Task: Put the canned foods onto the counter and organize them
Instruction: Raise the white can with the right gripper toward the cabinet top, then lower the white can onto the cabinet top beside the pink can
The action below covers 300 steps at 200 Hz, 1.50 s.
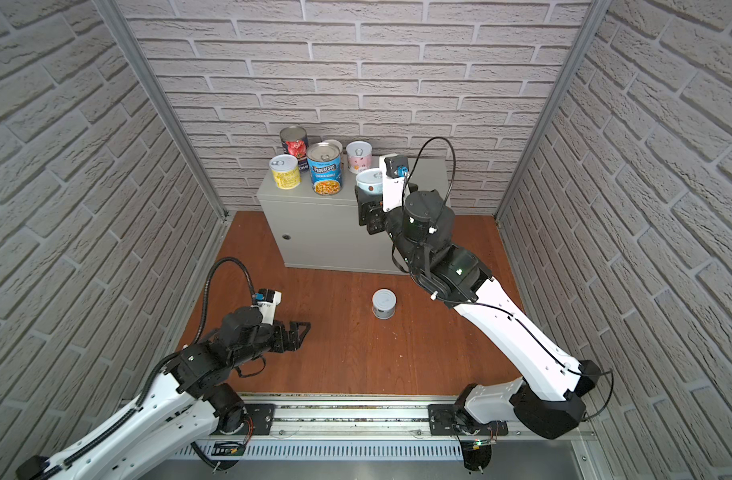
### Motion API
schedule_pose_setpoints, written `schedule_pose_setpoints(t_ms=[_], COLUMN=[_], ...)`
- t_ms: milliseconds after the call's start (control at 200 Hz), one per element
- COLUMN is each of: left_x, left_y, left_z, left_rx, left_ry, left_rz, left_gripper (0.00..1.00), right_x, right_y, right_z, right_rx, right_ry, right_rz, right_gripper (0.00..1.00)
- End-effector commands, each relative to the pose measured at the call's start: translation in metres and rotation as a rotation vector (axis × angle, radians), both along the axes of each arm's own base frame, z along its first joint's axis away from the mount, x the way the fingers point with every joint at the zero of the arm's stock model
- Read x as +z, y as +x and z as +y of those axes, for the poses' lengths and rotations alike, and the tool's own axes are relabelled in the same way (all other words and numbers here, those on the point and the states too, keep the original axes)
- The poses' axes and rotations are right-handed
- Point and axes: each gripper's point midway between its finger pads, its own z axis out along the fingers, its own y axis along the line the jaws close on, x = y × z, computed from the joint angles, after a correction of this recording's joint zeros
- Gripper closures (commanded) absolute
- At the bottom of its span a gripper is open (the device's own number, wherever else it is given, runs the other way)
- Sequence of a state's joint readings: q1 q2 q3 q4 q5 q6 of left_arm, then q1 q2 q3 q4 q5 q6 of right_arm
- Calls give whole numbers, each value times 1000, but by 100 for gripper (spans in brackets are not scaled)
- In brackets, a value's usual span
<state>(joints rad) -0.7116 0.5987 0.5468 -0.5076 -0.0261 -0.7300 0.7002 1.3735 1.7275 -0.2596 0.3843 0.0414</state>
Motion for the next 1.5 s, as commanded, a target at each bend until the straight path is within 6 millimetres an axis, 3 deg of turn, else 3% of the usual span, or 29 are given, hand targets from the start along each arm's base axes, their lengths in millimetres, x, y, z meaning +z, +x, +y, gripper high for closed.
schedule_pose_setpoints(t_ms=[0,220,360,565,955,1005,1085,1255,1495], left_x=[6,10,7,6,5,5,6,6,5], left_y=[2,2,3,5,4,5,5,7,9], left_z=[4,6,6,6,9,9,9,7,4], left_rx=[25,33,36,45,67,65,65,62,52], left_ry=[-17,-17,-9,-5,-1,2,4,6,13], left_rz=[-27,-34,-19,-16,-7,-8,-9,-10,-5], left_gripper=[2,2,2,2,2,2,2,2,1], right_x=[42,32,24,4,-29,-32,-35,-39,-44], right_y=[14,63,81,113,150,152,153,154,156], right_z=[-3,-7,-4,-16,-16,-15,-12,-10,-5], right_rx=[19,8,-14,-100,-103,-100,-76,-59,-34], right_ry=[78,132,104,122,125,123,119,108,112], right_rz=[-131,-121,-139,-132,-87,-85,-92,-86,-79], right_gripper=[94,94,94,94,93,89,73,57,51])
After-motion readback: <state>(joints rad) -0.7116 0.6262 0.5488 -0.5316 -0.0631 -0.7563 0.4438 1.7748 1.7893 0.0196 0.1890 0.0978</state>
